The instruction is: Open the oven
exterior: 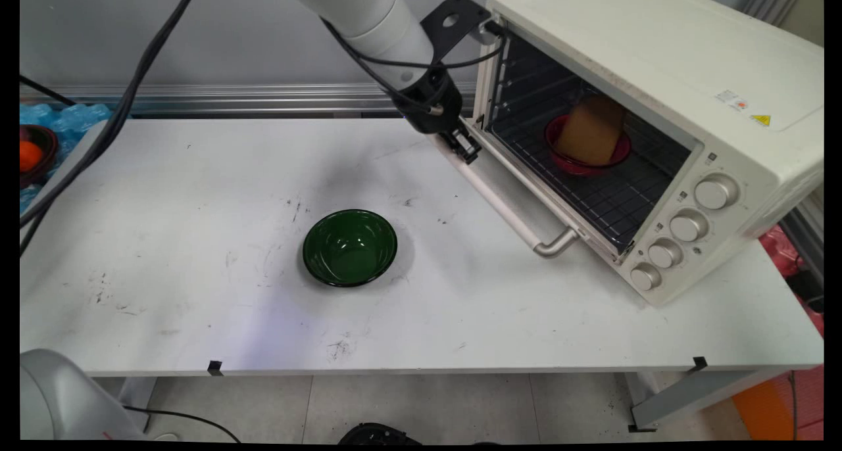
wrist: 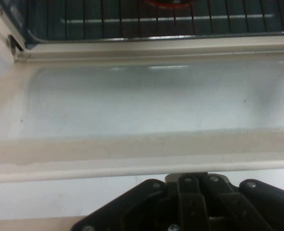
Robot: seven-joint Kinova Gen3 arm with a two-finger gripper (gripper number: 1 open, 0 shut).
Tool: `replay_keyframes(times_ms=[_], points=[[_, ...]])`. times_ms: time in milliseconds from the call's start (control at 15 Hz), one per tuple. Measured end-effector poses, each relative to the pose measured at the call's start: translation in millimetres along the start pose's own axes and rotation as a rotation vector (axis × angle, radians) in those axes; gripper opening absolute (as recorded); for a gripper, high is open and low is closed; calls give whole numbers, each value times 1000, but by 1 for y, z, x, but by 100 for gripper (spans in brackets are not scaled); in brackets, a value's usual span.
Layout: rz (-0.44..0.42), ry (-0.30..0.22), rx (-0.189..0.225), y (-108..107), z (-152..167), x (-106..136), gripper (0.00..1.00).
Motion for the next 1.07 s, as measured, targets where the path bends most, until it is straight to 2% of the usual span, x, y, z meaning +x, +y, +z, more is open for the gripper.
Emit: replay_keyframes(times_ms=[533, 1067], points=[[-32, -1, 18, 4, 8, -32, 0], [0, -11, 30, 4, 7, -59, 0]])
